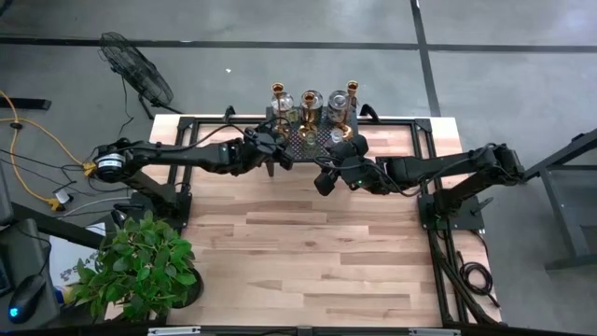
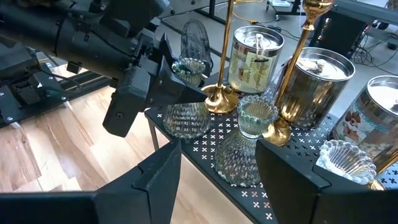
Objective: Stock candles on shelf
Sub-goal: Put the gray candle holder on the shelf
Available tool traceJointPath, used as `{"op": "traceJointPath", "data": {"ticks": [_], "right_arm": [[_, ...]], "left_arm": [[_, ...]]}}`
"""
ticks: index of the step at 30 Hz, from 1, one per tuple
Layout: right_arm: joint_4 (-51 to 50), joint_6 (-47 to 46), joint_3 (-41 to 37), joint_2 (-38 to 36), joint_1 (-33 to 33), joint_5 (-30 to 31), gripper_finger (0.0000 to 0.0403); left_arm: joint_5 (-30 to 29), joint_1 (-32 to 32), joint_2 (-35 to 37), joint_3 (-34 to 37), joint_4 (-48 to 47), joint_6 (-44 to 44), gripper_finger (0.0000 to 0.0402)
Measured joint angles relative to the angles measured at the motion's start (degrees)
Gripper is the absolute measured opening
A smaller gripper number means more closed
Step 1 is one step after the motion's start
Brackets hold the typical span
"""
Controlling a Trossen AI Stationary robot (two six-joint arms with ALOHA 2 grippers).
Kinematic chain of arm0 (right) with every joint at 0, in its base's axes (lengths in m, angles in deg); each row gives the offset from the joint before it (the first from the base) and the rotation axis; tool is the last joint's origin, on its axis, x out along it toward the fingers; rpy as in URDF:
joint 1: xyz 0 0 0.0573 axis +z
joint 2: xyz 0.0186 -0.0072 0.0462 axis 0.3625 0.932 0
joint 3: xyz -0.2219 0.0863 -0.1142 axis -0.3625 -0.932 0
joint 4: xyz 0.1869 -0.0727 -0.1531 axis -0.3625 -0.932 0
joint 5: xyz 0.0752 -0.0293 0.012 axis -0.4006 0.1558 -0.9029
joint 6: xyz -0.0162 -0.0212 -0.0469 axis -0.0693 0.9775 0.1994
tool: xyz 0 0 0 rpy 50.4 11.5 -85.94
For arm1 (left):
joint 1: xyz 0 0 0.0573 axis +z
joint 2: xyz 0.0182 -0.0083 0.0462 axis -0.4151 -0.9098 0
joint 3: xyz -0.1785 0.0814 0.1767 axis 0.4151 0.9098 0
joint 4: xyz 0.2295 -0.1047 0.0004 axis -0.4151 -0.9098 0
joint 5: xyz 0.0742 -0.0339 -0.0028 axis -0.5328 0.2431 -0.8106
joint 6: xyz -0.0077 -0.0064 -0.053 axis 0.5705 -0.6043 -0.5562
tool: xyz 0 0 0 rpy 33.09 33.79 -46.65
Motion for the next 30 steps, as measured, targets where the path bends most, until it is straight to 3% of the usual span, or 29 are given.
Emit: {"op": "traceJointPath", "data": {"ticks": [13, 30], "right_arm": [[0.00, 0.00, -0.02, 0.00, 0.00, -0.05, 0.0199], [-0.01, 0.00, -0.02, 0.00, 0.00, -0.26, 0.0199]], "left_arm": [[-0.95, 0.02, -0.11, 0.22, 0.65, 4.97, 0.0129], [0.17, 0.02, -0.11, 0.22, 0.72, 5.03, 0.0129]]}}
